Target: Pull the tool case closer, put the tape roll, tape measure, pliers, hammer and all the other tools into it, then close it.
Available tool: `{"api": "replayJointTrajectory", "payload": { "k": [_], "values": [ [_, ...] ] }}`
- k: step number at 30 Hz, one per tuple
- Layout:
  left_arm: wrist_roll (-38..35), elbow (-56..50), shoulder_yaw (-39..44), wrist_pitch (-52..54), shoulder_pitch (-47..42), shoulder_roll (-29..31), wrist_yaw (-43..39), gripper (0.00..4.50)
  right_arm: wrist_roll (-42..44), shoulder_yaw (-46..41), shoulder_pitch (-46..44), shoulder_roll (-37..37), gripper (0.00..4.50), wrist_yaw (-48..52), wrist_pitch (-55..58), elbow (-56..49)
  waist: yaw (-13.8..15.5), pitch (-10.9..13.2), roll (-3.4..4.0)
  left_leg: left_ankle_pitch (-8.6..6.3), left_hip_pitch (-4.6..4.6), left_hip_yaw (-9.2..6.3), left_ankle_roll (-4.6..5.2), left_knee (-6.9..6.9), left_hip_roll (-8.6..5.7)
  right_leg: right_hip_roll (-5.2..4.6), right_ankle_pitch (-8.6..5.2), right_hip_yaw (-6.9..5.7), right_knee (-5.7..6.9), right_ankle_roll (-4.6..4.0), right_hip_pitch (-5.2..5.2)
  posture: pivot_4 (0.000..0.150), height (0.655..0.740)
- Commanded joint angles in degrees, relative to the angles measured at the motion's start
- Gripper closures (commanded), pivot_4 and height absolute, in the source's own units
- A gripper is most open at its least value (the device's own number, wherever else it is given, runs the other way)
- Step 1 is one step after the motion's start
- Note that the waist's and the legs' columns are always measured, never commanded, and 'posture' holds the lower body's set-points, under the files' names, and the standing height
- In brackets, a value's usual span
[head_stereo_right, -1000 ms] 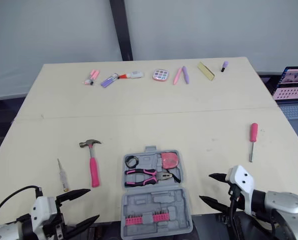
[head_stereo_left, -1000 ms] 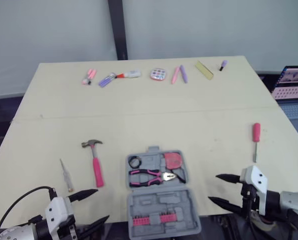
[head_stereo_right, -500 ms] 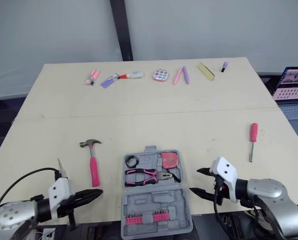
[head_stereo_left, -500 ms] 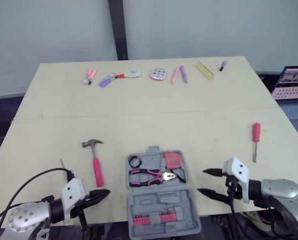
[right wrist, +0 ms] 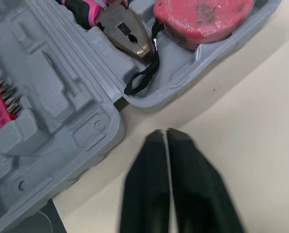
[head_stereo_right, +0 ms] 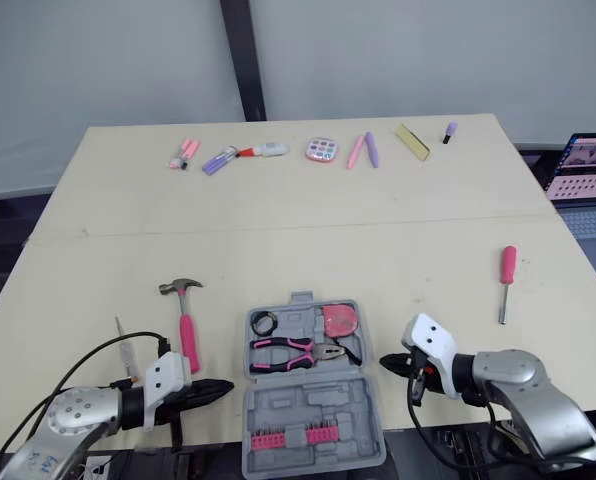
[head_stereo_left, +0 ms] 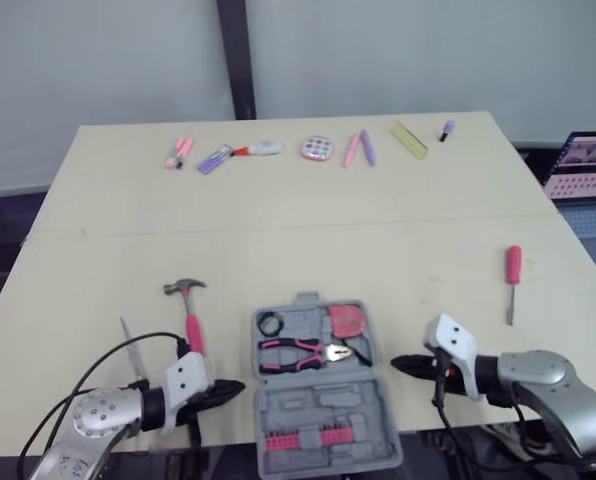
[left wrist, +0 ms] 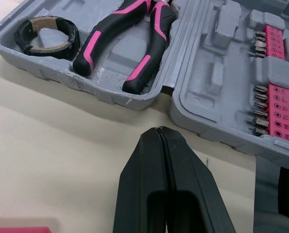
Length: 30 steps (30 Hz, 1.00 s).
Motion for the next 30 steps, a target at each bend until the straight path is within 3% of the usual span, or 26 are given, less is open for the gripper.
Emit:
{"api": "replayJointTrajectory", "payload": {
  "k": [1,30],
  "values": [
    [0.3,0.1,-0.7,-1.2,-0.2,0.2,-0.7,4.50,0.2,0.4,0.4,0.6,4.46,-0.6,0.1,-0.9,-0.1,0.0,0.00,0.00,0.00,0.00,0.00,0.00,0.00,0.00,0.00,0.00,0.00,0.00,0.00,0.150,0.7400],
    [6.3,8.4,-9.2,-3.6,-10.5,-4.8,0.6,4.50,-1.7,6.8,-3.0,4.0,4.46,-1.2,0.9,-0.1,0.0,0.0,0.00,0.00,-0.01,0.00,0.00,0.09,0.00,0.00,0.01,-0.01,0.11,0.01,0.00,0.150,0.7400]
  ]
}}
